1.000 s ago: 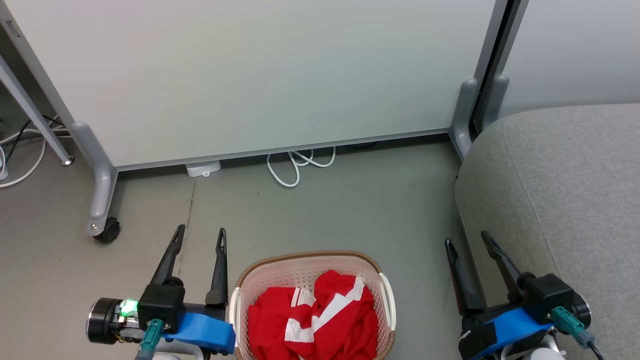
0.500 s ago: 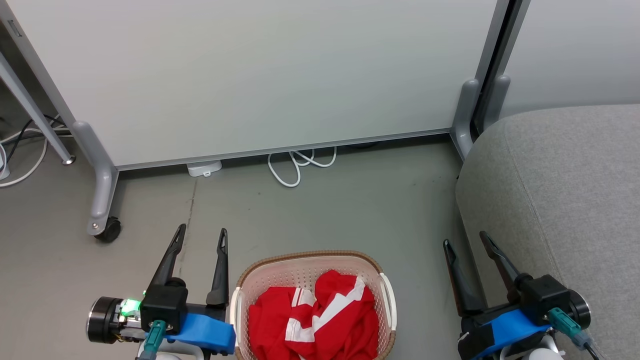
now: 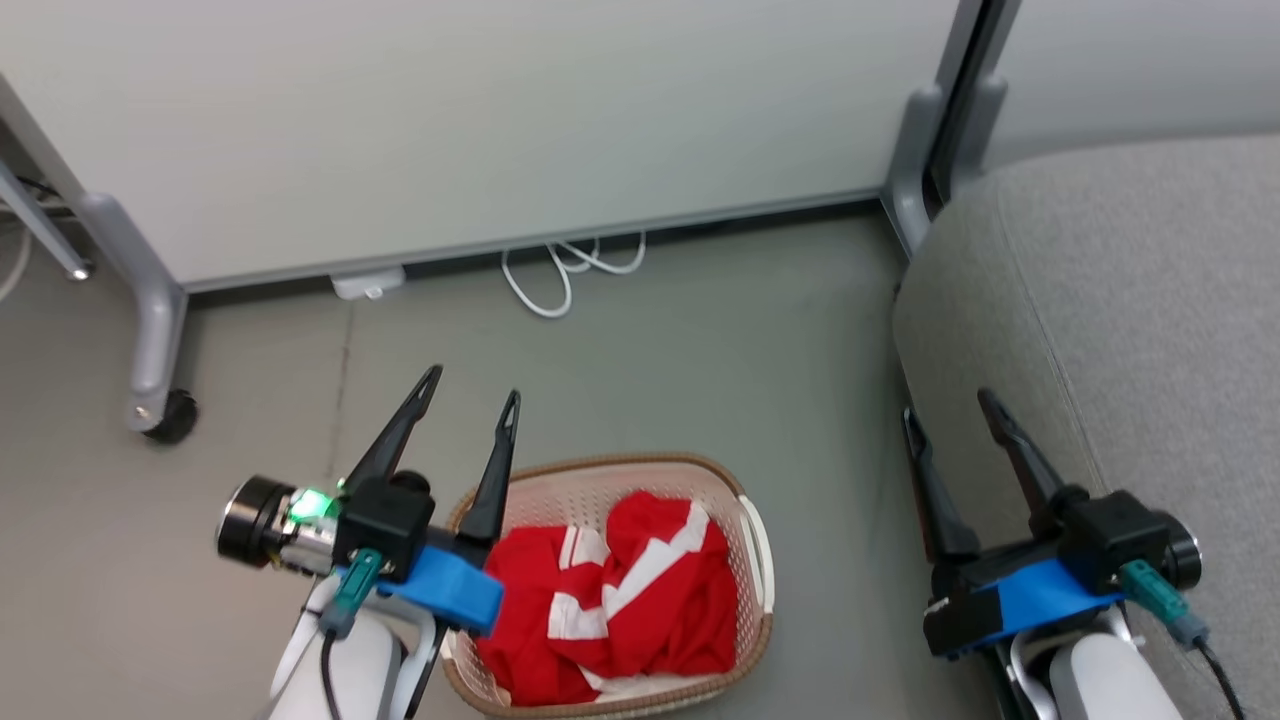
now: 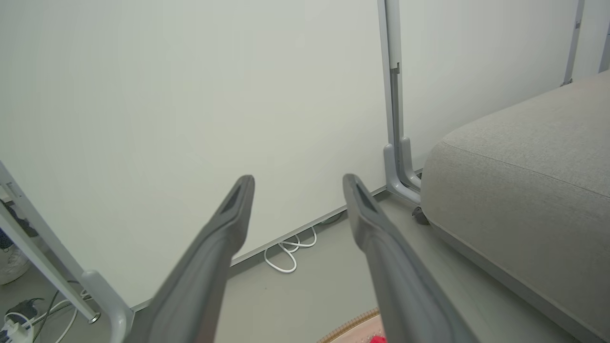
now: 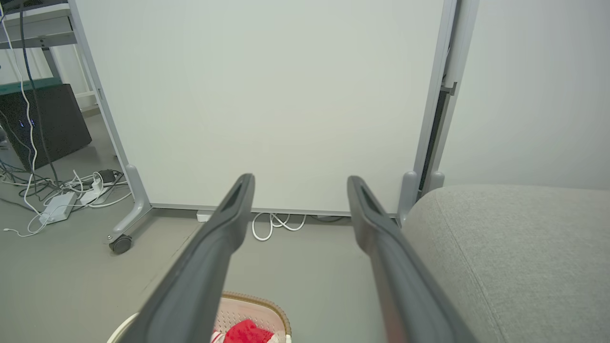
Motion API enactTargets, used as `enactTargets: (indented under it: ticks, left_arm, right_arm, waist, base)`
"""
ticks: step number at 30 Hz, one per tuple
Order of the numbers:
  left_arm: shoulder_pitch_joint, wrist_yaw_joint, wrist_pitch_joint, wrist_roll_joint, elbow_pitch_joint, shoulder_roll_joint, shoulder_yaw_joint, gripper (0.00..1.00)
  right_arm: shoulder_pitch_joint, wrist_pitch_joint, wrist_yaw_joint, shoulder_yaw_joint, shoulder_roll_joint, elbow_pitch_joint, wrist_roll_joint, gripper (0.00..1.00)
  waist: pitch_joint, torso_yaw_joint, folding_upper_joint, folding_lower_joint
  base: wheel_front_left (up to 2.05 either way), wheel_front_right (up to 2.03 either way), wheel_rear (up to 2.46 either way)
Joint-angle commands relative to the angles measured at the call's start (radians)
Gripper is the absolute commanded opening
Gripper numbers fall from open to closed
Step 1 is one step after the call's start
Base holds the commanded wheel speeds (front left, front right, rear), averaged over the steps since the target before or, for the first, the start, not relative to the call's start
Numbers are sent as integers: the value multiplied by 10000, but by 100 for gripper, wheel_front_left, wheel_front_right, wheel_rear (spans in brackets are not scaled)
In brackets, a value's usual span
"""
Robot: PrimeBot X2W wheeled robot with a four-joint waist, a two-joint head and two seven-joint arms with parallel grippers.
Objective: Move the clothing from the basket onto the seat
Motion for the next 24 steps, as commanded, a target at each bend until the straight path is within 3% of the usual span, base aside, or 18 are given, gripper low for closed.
enactTargets:
  ticks: [1,7,16,24]
  left_arm:
    - [-321,-63,-28,22,109,82,-122,100]
    - [-1924,-246,-26,-101,1564,718,-1278,100]
    - [-4010,-240,-26,-1108,3590,1706,-3705,100]
    - [-5593,-242,43,-2250,5914,1919,-6165,100]
  right_arm:
    - [-225,-31,4,-2,-39,-89,-3,100]
    - [-961,-22,3,-13,-33,-619,128,100]
    - [-2069,-21,4,176,-22,-1213,454,100]
    - [-2690,-21,3,312,-24,-1616,503,100]
  waist:
    - [578,-382,0,0]
    - [2203,-1248,0,0]
    - [4230,-2199,0,0]
    - [5673,-2519,0,0]
  base:
    - [0,0,0]
    - [0,0,0]
    - [0,0,0]
    - [0,0,0]
